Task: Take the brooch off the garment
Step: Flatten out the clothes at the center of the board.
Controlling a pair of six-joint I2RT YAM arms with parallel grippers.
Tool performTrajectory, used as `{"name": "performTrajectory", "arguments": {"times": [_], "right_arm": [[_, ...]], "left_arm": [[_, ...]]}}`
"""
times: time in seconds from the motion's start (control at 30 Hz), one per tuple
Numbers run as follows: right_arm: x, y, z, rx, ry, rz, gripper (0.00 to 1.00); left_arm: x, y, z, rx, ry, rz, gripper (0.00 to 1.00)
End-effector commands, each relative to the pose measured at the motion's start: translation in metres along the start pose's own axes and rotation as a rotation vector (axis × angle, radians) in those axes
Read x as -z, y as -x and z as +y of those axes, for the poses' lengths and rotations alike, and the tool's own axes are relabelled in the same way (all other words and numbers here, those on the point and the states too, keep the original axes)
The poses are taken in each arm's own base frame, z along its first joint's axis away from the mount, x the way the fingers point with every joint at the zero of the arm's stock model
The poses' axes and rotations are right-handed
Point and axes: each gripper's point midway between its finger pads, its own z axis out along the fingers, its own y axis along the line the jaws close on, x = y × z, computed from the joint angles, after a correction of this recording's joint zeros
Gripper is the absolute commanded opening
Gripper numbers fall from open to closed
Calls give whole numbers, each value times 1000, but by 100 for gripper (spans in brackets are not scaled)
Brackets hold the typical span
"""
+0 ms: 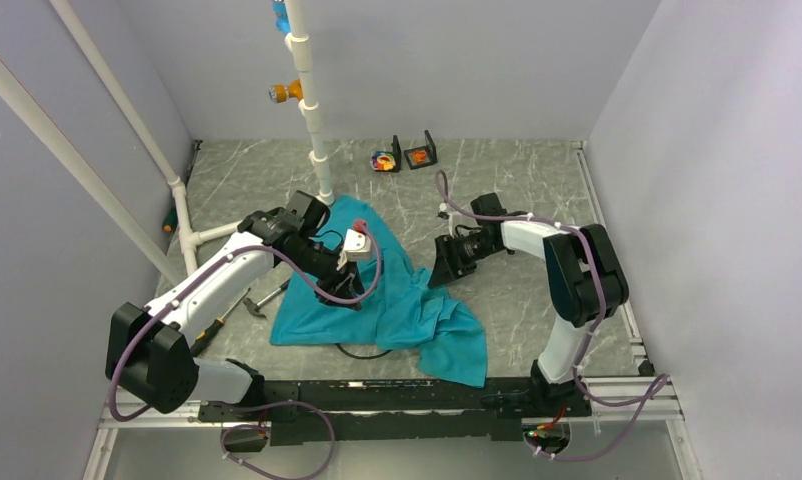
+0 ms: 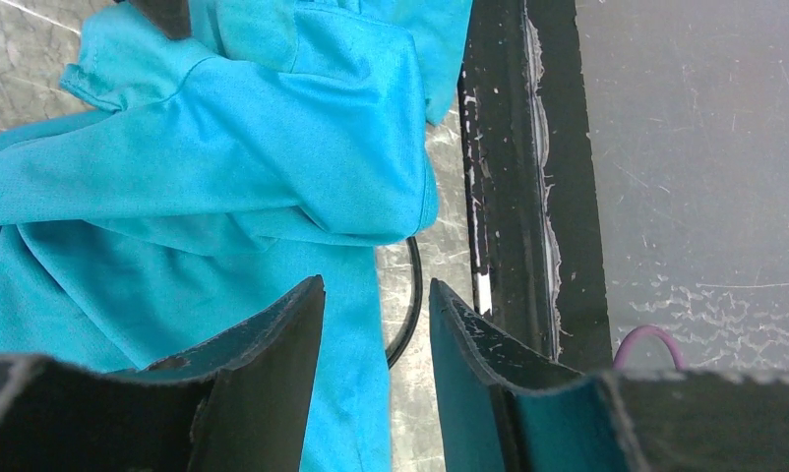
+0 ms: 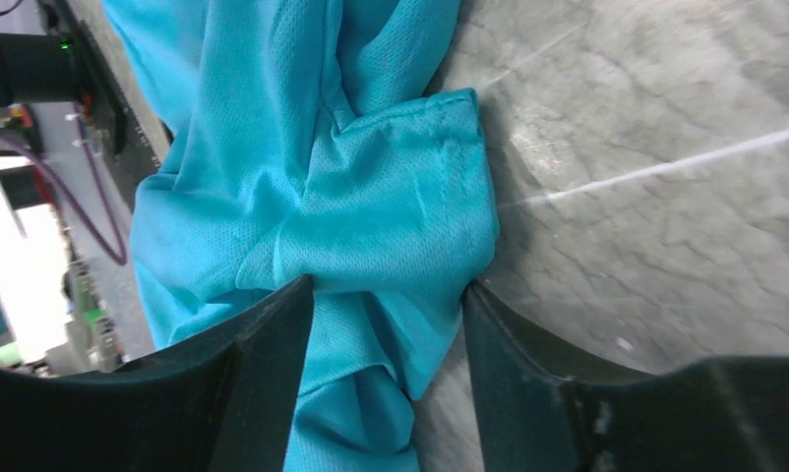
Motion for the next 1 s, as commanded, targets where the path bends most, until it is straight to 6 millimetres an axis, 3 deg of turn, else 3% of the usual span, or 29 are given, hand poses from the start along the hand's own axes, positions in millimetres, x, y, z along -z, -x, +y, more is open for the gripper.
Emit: {"name": "performTrajectory", "arguments": {"times": [0.0, 0.1, 0.13, 0.17, 0.27, 0.37, 0.53, 0.7, 0.83, 0.97], "right_arm": [[-7, 10, 19, -8, 132, -1, 53], [-7, 12, 23, -17, 172, 7, 36], [-5, 14, 24, -11, 179, 3, 25], [3, 22, 22, 14, 157, -20, 0], [22, 35, 14, 61, 92, -60, 0], [47, 56, -8, 146, -73, -105, 0], [94, 93, -58, 294, -378, -128, 0], [137, 126, -125, 426, -662, -96, 0], [164, 148, -170, 511, -819, -64, 0], [177, 174, -197, 600, -922, -69, 0]], "left_arm": [[3, 15, 0, -26, -6, -50, 49], [2, 17, 0, -24, -12, -53, 49], [2, 18, 1, -25, -13, -56, 49], [3, 20, 1, -26, -14, -57, 49], [2, 19, 3, -26, -12, -50, 49], [2, 16, 5, -22, -7, -41, 49], [1, 14, 11, -18, 3, -28, 49], [0, 12, 20, -6, 20, -27, 49], [3, 10, 28, 7, 54, -31, 49], [4, 7, 32, 19, 76, -31, 49]]}}
